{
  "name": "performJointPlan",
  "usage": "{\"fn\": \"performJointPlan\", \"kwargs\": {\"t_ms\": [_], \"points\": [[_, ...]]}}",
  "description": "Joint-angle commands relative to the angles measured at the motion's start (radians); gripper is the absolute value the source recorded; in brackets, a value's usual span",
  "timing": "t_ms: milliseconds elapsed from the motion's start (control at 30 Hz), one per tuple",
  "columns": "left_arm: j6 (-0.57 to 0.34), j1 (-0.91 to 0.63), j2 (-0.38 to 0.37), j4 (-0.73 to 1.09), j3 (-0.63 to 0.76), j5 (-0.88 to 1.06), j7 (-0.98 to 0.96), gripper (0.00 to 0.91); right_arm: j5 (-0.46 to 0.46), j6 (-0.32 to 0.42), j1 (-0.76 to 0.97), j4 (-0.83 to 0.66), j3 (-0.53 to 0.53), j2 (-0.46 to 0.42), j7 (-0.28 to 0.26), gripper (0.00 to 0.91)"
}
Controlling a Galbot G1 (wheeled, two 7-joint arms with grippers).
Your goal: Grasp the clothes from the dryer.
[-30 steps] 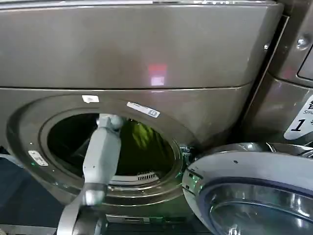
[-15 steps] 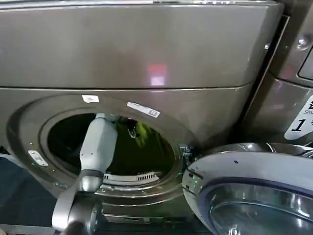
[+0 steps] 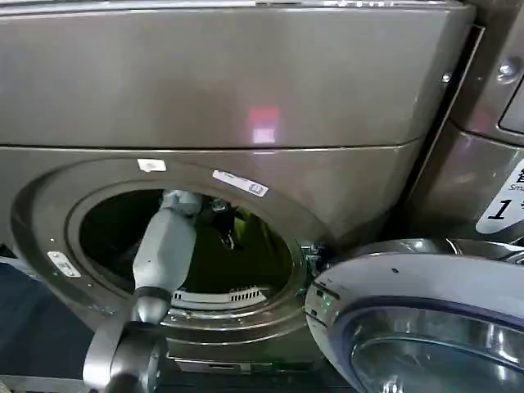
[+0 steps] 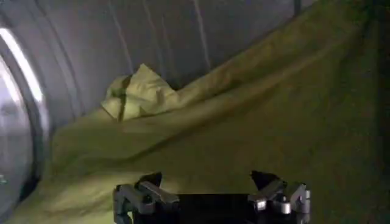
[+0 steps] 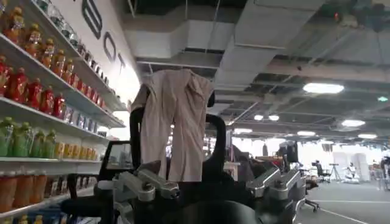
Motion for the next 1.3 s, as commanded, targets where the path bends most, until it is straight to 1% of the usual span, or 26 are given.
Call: {"fn": "performJointPlan", "kwargs": {"t_ms": [33,167,200,233,300,567,867,1000,1067,1133,1233,1267,1300], "points": [[-0.001,0.002,0.000,0.051,0.000,-0.009,-0.005,0.907,0.000,0.001,0.001,0.000,-0.001,0.001,0.000,0.907],[-0.002,0.002,0.001,0.072,-0.002,-0.011,-0.012,0.907,0.000,0.002,0.001,0.001,-0.003,0.002,0.000,0.907],[-0.002,0.005,0.001,0.071,-0.001,-0.017,-0.013,0.865,-0.001,0.002,0.002,0.002,-0.004,0.002,0.000,0.907],[-0.003,0.006,0.001,0.070,-0.001,-0.023,-0.012,0.228,-0.001,0.002,0.002,0.003,-0.004,0.002,0.000,0.907],[-0.011,0.008,0.002,0.071,-0.001,-0.033,-0.014,0.000,-0.001,0.002,0.002,0.003,-0.004,0.002,0.000,0.907],[-0.015,0.016,0.004,0.064,-0.004,-0.080,-0.042,0.000,-0.001,0.004,-0.004,-0.001,-0.001,0.003,0.000,0.907],[-0.015,0.024,0.015,0.061,-0.003,-0.085,-0.041,0.000,-0.001,0.005,-0.001,0.004,-0.003,0.012,0.000,0.907],[-0.014,0.027,0.014,0.035,-0.004,-0.096,-0.044,0.000,-0.021,0.004,0.000,0.004,-0.006,0.012,-0.004,0.907],[-0.014,0.046,0.009,-0.022,-0.017,-0.127,-0.083,0.000,-0.069,0.000,0.003,-0.001,-0.007,0.010,-0.001,0.907],[0.004,0.081,0.000,-0.110,-0.036,-0.187,-0.147,0.000,-0.071,-0.008,0.004,0.004,-0.007,0.012,0.001,0.907],[0.021,0.121,-0.007,-0.172,-0.049,-0.217,-0.260,0.000,-0.071,-0.008,0.004,0.008,-0.009,0.012,0.000,0.907],[0.045,0.124,-0.008,-0.179,-0.045,-0.240,-0.355,0.000,-0.071,-0.008,0.005,0.013,-0.011,0.013,0.001,0.907],[0.044,0.123,-0.010,-0.178,-0.044,-0.257,-0.410,0.000,-0.066,-0.014,0.007,0.019,-0.014,0.013,0.003,0.907]]}}
